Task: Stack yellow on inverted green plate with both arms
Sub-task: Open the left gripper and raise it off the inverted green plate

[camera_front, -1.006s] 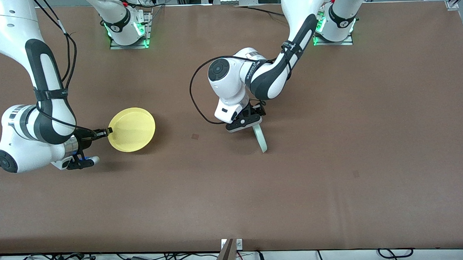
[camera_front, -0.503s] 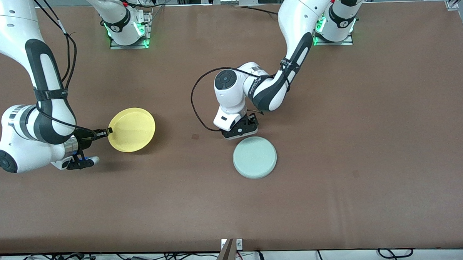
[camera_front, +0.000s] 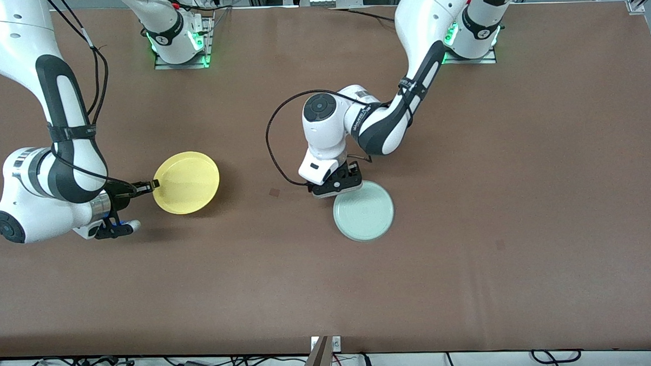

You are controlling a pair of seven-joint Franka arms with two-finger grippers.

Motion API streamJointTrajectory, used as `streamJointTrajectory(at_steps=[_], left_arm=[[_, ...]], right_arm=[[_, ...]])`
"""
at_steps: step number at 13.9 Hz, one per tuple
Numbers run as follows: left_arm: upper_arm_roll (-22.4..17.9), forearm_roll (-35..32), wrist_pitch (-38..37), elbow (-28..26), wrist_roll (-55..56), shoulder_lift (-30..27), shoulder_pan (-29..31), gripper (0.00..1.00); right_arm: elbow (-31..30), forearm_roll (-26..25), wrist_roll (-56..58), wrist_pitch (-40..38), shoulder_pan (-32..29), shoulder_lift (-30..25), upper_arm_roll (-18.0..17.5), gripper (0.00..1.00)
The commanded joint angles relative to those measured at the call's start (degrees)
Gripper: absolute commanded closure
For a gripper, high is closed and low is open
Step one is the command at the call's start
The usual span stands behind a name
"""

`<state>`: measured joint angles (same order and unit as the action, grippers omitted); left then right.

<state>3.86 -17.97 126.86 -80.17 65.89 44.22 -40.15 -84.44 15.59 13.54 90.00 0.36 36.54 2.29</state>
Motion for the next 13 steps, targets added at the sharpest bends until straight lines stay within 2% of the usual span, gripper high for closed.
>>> streamJointTrajectory(at_steps=[1,3,8,10,13], left_arm=[[0.27,0.48,-8.79,-0.78,-7.59,-5.88,2.52,0.0],[0.44,0.83,-14.17,-0.78,-13.48,-8.96,4.89,0.0],[0.71,2.84,-18.83,-0.78,-27.27,-15.2,13.15,0.0],[0.62,6.71,-21.46,-0.78,-34.65,-18.1,17.71,0.0],[0.53,7.78,-27.7,-0.78,-41.54,-22.84,22.29,0.0]], right_arm=[[0.68,1.89,-1.14,-0.27,0.43,-0.15,-0.01,1.0],[0.77,2.69,-2.19,-0.27,0.69,-0.15,-0.01,1.0],[1.56,3.12,-5.44,-0.18,3.41,-0.15,-0.1,1.0],[2.09,5.49,-8.24,1.3,4.82,0.11,-0.01,1.0],[2.26,8.04,-14.83,5.52,9.38,0.47,-0.01,1.0]])
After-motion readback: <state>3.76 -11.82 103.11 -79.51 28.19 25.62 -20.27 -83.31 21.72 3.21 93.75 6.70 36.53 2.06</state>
